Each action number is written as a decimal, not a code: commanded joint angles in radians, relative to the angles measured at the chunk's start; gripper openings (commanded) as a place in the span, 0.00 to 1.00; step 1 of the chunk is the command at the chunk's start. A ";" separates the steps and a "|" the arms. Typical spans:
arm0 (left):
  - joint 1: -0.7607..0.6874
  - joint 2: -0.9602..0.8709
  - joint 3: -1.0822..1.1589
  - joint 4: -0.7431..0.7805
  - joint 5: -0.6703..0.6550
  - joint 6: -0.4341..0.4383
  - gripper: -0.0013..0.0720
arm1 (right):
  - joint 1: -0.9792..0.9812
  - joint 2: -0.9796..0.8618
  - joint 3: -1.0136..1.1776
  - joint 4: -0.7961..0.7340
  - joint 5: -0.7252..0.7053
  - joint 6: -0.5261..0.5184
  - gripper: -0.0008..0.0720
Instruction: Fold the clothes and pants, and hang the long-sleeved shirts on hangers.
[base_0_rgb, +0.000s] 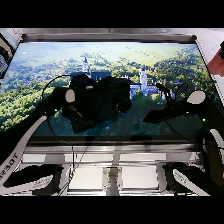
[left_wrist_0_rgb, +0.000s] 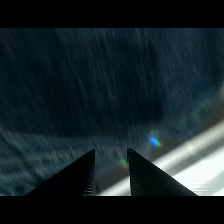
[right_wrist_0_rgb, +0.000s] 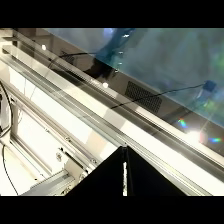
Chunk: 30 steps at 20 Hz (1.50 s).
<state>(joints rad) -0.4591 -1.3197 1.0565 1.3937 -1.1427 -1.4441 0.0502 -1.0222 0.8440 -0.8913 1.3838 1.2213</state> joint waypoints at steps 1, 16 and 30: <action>-0.051 0.000 -0.001 0.079 0.113 -0.067 0.34 | 0.000 0.011 -0.020 0.020 -0.016 0.000 0.03; -0.092 0.015 -0.100 -0.057 0.096 0.038 0.43 | 0.000 0.011 -0.020 0.025 -0.060 0.000 0.20; -0.114 -0.002 -0.101 0.156 0.231 -0.098 0.18 | 0.000 0.011 -0.020 0.031 -0.070 0.000 0.20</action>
<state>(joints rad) -0.5720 -1.3178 0.9562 1.5490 -0.9421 -1.5322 0.0502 -1.0111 0.8242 -0.8616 1.3155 1.2209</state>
